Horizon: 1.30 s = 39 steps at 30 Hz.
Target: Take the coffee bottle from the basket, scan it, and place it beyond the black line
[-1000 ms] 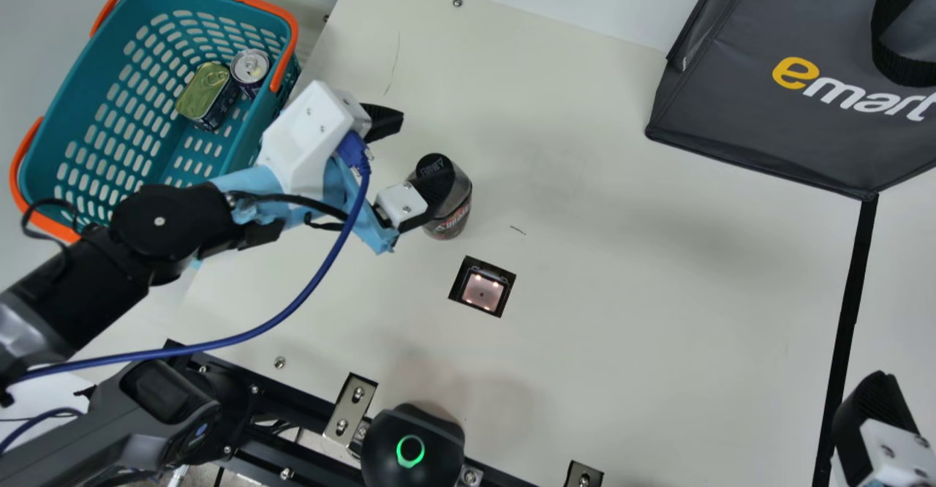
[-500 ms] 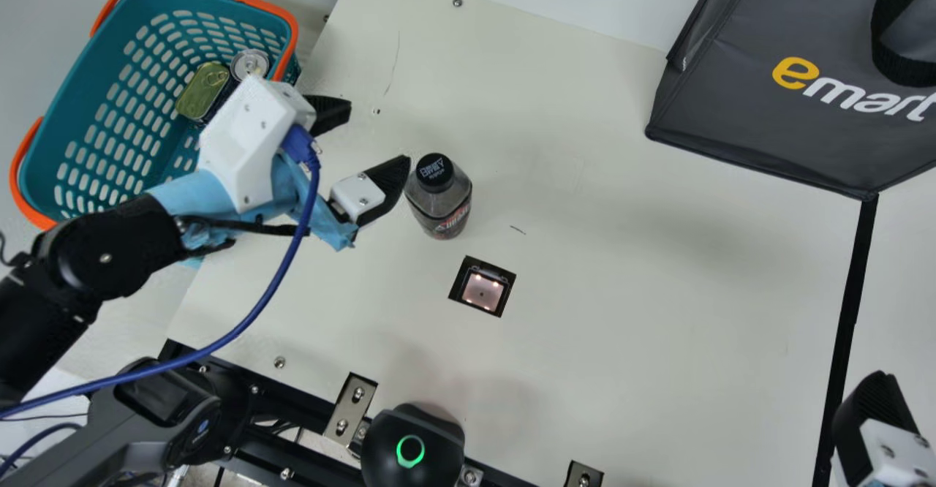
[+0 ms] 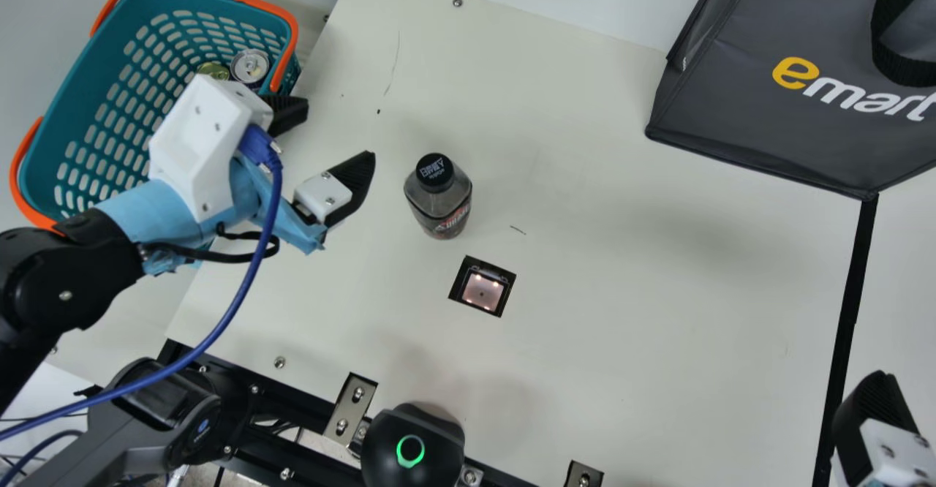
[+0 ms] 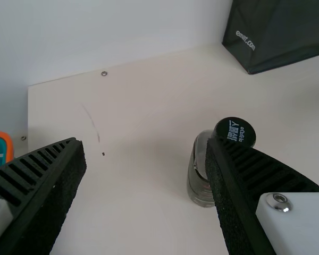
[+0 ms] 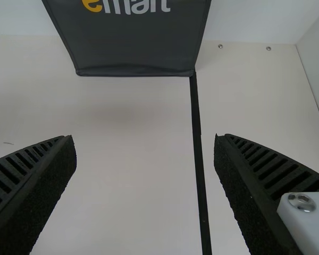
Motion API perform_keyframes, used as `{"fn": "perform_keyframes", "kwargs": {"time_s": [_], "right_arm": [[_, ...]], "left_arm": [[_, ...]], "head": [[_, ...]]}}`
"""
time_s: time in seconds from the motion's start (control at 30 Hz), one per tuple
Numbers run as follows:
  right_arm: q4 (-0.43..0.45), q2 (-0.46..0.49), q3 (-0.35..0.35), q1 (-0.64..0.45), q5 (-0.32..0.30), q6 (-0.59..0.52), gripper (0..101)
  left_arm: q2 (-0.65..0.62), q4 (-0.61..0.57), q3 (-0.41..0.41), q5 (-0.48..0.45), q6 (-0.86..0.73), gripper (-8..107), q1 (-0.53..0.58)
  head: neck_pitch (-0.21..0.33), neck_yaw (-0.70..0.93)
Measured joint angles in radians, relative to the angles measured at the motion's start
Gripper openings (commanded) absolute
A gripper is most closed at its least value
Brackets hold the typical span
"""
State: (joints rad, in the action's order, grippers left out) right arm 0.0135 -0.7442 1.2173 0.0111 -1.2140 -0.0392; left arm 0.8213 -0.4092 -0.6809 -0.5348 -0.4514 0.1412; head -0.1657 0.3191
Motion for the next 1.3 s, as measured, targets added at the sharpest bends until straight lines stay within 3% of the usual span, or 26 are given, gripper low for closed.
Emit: {"fn": "perform_keyframes", "kwargs": {"time_s": [0.57,1.13,1.3], "right_arm": [[0.000,0.000,0.000,0.000,0.000,0.000,91],[0.000,0.000,0.000,0.000,0.000,0.000,91],[0.000,0.000,0.000,0.000,0.000,0.000,91]], "left_arm": [[-0.069,0.190,-0.042,-0.083,0.208,90,-0.026],[-0.127,0.241,-0.075,-0.163,0.253,90,-0.080],[-0.137,0.242,-0.078,-0.178,0.253,90,-0.093]], "head": [[0.000,0.000],[0.000,-0.003],[0.000,-0.094]]}}
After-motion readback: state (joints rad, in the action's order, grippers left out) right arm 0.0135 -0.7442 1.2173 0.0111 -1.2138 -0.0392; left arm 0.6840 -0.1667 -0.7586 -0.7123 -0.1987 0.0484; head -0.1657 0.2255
